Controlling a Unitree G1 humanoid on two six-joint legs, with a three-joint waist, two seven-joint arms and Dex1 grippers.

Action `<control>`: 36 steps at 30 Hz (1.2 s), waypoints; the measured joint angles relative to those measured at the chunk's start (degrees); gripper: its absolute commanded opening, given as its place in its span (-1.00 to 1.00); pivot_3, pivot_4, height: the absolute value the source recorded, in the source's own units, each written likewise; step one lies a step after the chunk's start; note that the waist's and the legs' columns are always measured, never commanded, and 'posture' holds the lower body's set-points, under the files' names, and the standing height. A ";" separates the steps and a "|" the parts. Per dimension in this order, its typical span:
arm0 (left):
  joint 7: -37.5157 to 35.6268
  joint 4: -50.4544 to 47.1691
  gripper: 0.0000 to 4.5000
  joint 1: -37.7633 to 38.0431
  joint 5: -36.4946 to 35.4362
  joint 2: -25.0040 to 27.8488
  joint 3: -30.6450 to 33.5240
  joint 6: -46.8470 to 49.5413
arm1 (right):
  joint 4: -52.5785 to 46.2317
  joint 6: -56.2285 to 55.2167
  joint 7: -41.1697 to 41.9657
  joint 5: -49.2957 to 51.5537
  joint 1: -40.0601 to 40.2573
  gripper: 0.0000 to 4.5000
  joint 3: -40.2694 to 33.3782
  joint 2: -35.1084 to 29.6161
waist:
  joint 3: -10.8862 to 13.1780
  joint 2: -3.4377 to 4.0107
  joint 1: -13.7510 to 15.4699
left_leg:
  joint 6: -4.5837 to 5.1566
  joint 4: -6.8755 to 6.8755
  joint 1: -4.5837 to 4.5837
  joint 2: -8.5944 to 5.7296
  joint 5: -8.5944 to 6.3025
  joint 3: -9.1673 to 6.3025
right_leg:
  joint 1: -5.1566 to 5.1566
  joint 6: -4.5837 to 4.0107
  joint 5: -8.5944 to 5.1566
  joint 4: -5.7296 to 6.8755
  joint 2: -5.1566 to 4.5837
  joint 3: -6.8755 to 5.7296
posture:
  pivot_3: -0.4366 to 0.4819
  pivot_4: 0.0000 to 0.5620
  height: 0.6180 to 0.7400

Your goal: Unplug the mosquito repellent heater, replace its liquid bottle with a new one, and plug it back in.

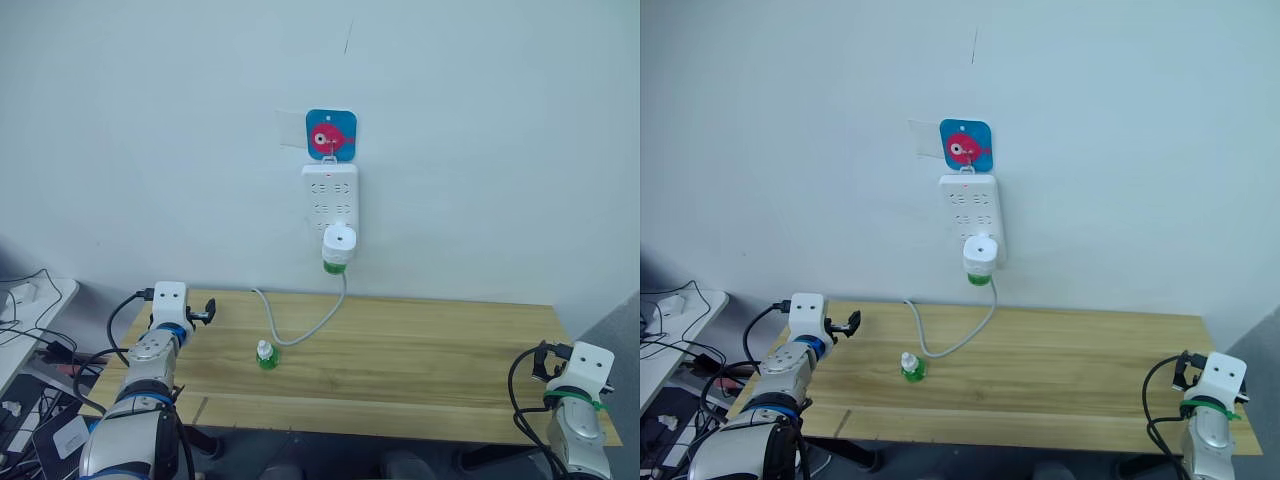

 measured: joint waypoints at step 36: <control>0.47 -0.02 1.00 -0.01 -0.18 0.86 0.21 1.27 | -0.55 0.03 0.16 -0.11 -0.10 1.00 0.43 -0.07 | -0.01 0.00 0.01 | 0.00 0.00 0.00 0.00 0.00 -0.01 | 0.00 0.00 0.00 0.01 0.00 0.00 | 0.05 -0.92 1.00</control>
